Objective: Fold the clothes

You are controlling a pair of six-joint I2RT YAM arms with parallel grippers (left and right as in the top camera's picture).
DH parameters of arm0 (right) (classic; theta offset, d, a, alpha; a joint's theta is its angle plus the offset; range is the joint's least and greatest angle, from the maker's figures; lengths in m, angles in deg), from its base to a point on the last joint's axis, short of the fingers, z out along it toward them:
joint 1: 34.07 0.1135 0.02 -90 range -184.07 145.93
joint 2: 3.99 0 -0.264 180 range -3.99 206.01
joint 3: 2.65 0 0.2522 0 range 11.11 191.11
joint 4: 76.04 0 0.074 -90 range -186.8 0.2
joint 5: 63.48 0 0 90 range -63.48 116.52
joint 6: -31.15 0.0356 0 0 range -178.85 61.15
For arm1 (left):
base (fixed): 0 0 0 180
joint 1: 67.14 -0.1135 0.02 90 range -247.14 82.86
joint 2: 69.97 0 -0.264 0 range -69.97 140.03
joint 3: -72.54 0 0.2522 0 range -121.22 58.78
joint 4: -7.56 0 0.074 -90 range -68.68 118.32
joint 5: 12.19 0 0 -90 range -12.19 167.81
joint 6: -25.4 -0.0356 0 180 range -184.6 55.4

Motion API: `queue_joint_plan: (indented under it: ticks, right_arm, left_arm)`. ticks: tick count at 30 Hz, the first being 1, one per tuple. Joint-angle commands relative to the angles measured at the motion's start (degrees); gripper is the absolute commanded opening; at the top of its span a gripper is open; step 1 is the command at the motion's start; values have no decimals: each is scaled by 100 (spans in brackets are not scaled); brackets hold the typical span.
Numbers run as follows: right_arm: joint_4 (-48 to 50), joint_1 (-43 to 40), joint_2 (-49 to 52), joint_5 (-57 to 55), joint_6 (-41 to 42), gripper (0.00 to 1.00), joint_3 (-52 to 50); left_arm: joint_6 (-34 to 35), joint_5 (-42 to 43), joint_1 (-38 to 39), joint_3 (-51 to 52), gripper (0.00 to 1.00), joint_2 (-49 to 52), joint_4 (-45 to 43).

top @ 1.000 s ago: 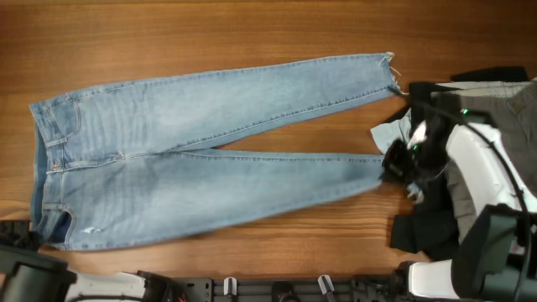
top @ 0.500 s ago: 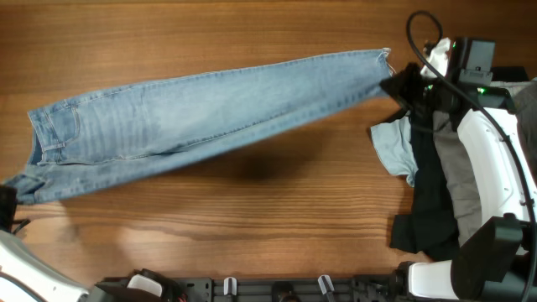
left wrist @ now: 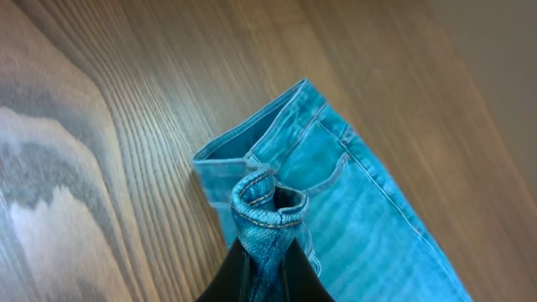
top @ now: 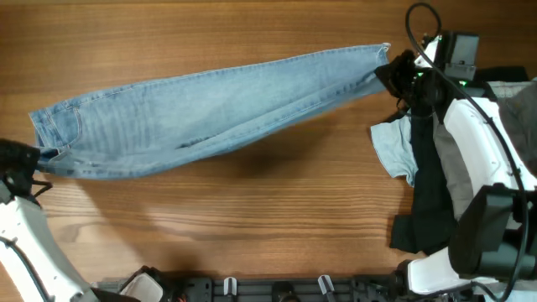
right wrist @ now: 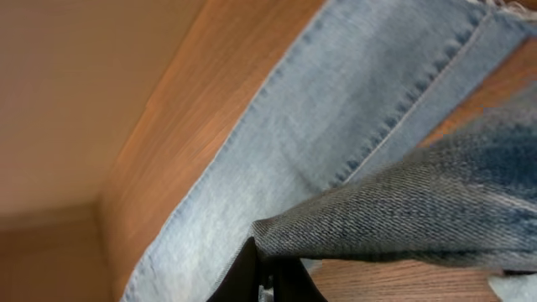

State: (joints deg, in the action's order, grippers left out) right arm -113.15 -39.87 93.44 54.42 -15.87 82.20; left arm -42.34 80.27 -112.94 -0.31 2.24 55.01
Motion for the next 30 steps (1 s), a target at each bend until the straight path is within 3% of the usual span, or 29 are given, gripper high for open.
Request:
queue_joint_plan:
  ticks: [1,5,6,8,9,11,13,16,18,19,20,22,24,27,28,30]
  right_arm:
    - [470,74,339,-282,575,5,133]
    - [1471,175,946,-96,1322,6,133]
    - [1827,216,1180,-61,1718,12,133]
    - [2811,289,1687,70,2192,30,133]
    - [3733,313,2024,131,2229,59,133]
    - [4422,306,2247,498,1838,77,136]
    - [4312,254,2273,1163,931,100,136]
    - [3493,155,2170,1596,160,100,136]
    - [2933,107,2096,1727,-227,100,136]
    - [2538,107,2020,1803,-533,100,136]
    - [2225,107,1926,1810,-739,100,136]
    - [1738,120,1731,1803,-1119,100,136]
    - [1182,140,1456,1694,-1484,100,136]
    - [302,214,970,1211,-2002,100,136]
    - [101,236,855,1056,-2074,100,136]
    - [-599,299,483,411,-2293,100,136]
  left_arm:
    - [365,-321,149,-61,4,398,-341]
    - [837,-295,376,-61,4,883,-890]
    - [870,-271,479,-61,4,1051,-1099]
    - [872,-162,739,-61,4,1443,-1569]
    - [870,-146,927,-61,4,1694,-1775]
    - [870,-151,1064,-61,4,1875,-1843]
    - [868,-153,1097,-61,4,1971,-1825]
    - [868,-210,1091,-66,7,1974,-1829]
    - [866,-208,1091,-66,20,1974,-1823]
    - [866,-210,1091,-66,39,1974,-1814]
    - [811,-210,1091,-66,45,1974,-1799]
    - [754,-214,1091,-66,46,1974,-1738]
    - [551,-214,1091,-66,44,1974,-1709]
    - [474,-496,1071,-66,21,1974,-1587]
    - [474,-619,1062,-66,6,1974,-1502]
    - [474,-1119,1005,-66,4,1974,-1209]
